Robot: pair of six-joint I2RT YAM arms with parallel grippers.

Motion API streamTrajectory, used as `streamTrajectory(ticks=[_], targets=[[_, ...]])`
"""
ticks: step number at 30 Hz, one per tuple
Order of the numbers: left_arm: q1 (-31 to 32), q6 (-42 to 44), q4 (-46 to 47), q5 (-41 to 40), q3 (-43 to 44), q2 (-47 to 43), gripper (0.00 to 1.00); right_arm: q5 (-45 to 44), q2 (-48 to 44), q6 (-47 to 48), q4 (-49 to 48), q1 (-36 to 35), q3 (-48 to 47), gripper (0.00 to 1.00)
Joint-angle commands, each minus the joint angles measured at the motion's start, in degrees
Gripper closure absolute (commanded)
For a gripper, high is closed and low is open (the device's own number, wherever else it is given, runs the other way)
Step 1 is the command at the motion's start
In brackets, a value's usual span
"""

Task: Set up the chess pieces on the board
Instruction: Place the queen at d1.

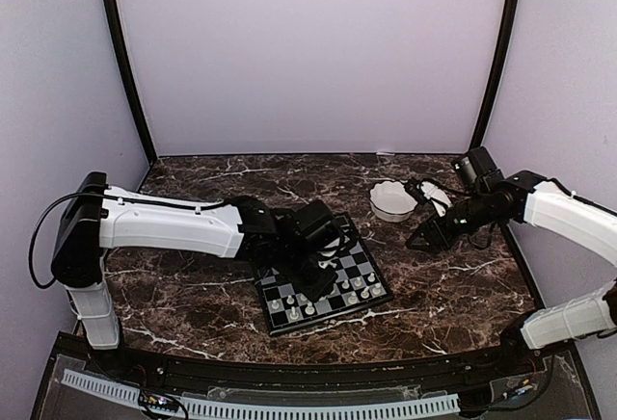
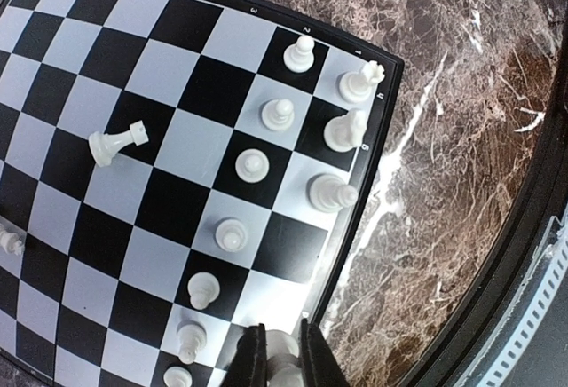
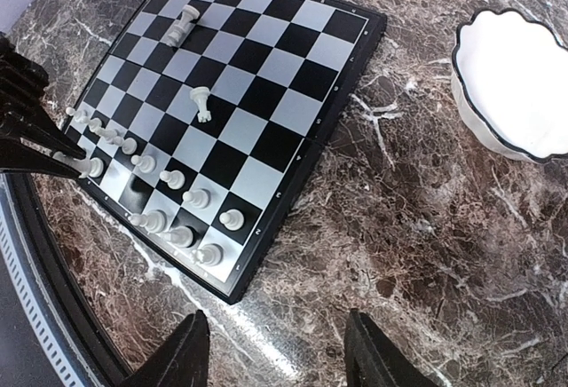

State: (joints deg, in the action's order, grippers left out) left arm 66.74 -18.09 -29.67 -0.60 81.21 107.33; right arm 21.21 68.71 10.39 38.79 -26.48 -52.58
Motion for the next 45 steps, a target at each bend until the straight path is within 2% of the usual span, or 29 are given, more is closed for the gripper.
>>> streamTrajectory(ticks=[1, 22, 45], targets=[[0.8, 1.8, 0.5, -0.5, -1.7, 0.3, 0.90, 1.1, 0.8, 0.0, -1.9, 0.2, -1.3, 0.47], [1.2, 3.9, 2.8, -0.4, -3.1, 2.9, 0.87, 1.3, 2.1, 0.6, -1.4, 0.2, -1.0, 0.47], [1.2, 4.6, 4.5, -1.5, -0.9, 4.9, 0.84, 1.6, 2.6, 0.7, -1.2, 0.2, -0.9, 0.47]])
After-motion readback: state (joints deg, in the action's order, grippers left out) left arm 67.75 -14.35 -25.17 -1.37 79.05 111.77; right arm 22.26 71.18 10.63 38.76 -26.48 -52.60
